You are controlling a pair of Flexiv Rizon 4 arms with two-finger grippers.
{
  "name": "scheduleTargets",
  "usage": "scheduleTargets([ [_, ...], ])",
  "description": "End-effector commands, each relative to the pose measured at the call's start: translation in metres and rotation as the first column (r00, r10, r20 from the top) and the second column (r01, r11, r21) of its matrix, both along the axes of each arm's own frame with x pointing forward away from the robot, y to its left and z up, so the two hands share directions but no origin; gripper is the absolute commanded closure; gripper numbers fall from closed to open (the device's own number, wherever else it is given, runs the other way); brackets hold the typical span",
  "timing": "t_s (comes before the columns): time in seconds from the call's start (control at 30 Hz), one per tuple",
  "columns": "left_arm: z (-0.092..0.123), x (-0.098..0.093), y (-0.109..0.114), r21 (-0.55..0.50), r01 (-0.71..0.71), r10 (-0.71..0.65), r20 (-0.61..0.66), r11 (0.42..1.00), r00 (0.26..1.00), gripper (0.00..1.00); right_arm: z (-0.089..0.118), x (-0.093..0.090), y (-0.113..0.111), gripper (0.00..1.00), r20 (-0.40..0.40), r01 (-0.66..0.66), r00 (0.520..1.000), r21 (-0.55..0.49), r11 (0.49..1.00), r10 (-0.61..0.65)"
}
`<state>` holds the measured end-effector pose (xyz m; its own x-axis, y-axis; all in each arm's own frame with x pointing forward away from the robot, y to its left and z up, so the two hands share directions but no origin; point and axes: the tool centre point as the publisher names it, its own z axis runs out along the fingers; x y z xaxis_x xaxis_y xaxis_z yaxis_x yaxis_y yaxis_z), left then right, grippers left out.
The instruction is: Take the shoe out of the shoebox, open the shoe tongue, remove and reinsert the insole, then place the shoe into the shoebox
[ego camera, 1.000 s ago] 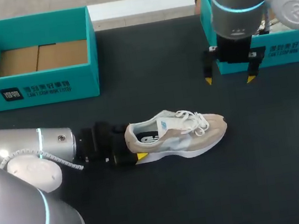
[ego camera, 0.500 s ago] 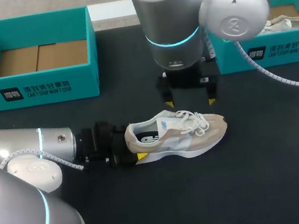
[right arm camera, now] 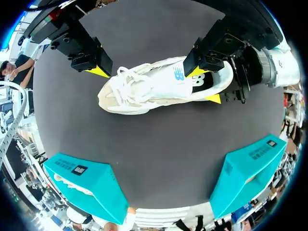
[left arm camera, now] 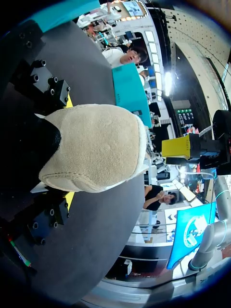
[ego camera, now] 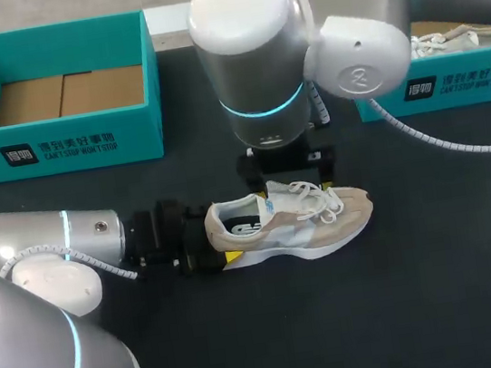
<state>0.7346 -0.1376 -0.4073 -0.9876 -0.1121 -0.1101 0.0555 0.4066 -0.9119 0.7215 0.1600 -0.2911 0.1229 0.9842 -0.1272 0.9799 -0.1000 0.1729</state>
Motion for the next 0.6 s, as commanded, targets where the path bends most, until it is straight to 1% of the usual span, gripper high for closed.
scheduleTargets([
  [0.03, 0.0, 0.0, -0.002, 0.004, 0.0, 0.0, -0.001, 1.0, 1.0, 1.0, -0.008, -0.003, 0.034, 0.0, 0.064, 0.217, 0.975, -0.102, 0.971, -0.211],
  [0.2, 0.0, 0.0, -0.002, 0.004, 0.0, 0.0, -0.001, 1.0, 1.0, 1.0, -0.008, -0.003, 0.034, 0.0, 0.064, 0.217, 0.975, -0.102, 0.971, -0.211],
  [0.23, 0.0, 0.0, -0.002, 0.004, 0.0, 0.0, -0.001, 1.0, 1.0, 1.0, -0.012, -0.002, 0.035, 0.0, 0.049, 0.241, 0.97, -0.089, 0.966, -0.237],
  [0.27, 0.0, 0.0, -0.002, 0.004, 0.0, 0.0, -0.001, 1.0, 1.0, 1.0, -0.015, -0.002, 0.037, 0.0, 0.047, 0.252, 0.968, -0.096, 0.963, -0.249],
  [0.37, 0.0, 0.0, -0.002, 0.004, 0.0, 0.0, -0.001, 1.0, 1.0, 1.0, -0.021, 0.0, 0.045, 0.0, 0.039, 0.269, 0.963, -0.166, 0.949, -0.266],
  [0.43, 0.0, 0.0, -0.002, 0.004, 0.0, 0.0, -0.001, 1.0, 1.0, 1.0, -0.023, 0.0, 0.049, 0.0, 0.039, 0.287, 0.958, -0.166, 0.943, -0.284],
  [0.5, 0.0, 0.0, -0.002, 0.004, 0.0, 0.0, -0.001, 1.0, 1.0, 1.0, -0.027, -0.001, 0.053, 0.0, 0.035, 0.292, 0.956, -0.195, 0.936, -0.291],
  [0.6, 0.0, 0.0, -0.002, 0.004, 0.0, 0.0, -0.001, 1.0, 1.0, 1.0, -0.035, -0.001, 0.054, 0.0, 0.027, 0.322, 0.946, -0.189, 0.928, -0.323],
])
